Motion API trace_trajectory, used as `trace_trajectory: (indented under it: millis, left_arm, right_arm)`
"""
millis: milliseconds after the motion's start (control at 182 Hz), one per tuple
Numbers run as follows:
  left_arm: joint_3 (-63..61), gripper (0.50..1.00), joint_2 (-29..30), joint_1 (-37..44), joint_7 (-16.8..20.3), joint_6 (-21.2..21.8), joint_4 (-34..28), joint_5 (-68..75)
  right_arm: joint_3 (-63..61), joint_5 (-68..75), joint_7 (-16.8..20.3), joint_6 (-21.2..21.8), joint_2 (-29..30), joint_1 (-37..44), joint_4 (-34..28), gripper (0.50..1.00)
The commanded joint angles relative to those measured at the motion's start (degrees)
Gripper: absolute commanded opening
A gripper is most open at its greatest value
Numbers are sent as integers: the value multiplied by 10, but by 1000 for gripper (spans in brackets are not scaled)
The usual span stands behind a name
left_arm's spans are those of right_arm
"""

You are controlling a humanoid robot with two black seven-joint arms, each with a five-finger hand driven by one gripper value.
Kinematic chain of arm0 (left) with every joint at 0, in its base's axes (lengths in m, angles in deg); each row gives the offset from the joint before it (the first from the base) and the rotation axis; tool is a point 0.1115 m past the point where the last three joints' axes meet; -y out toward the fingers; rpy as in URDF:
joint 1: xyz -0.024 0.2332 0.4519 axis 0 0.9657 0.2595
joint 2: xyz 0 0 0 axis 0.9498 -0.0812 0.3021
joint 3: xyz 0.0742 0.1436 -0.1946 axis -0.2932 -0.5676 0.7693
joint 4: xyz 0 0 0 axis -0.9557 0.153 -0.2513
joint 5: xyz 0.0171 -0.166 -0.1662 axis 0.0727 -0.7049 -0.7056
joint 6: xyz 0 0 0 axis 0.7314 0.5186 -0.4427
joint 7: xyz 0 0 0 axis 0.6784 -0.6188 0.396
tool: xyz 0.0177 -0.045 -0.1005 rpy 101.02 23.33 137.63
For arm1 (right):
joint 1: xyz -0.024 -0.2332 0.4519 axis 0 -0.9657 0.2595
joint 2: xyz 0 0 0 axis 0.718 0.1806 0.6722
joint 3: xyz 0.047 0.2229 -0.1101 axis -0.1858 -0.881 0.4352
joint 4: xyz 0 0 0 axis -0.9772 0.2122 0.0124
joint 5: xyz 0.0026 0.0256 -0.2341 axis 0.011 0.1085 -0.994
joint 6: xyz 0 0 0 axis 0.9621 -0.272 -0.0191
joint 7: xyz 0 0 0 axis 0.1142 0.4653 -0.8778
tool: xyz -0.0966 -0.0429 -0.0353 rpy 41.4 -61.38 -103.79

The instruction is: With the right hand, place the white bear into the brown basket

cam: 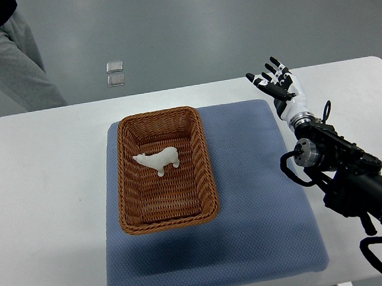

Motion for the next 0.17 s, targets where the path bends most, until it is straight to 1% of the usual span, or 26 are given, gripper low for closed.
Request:
trace_trajectory:
  millis: [0, 94, 138, 165]
  left_arm:
    - [0, 1000, 0, 0, 0, 0, 0, 0]
    - [0, 1000, 0, 0, 0, 0, 0, 0]
    - [0, 1000, 0, 0, 0, 0, 0, 0]
    - [0, 1000, 0, 0, 0, 0, 0, 0]
  right_arm:
    - [0, 0, 0, -1, 0, -2, 1, 923]
    - [0, 0, -1, -1, 0, -5, 0, 921]
    - [-1, 0, -9, -2, 0, -5, 1, 921]
    - [-2, 1, -21, -3, 0, -5, 0, 924]
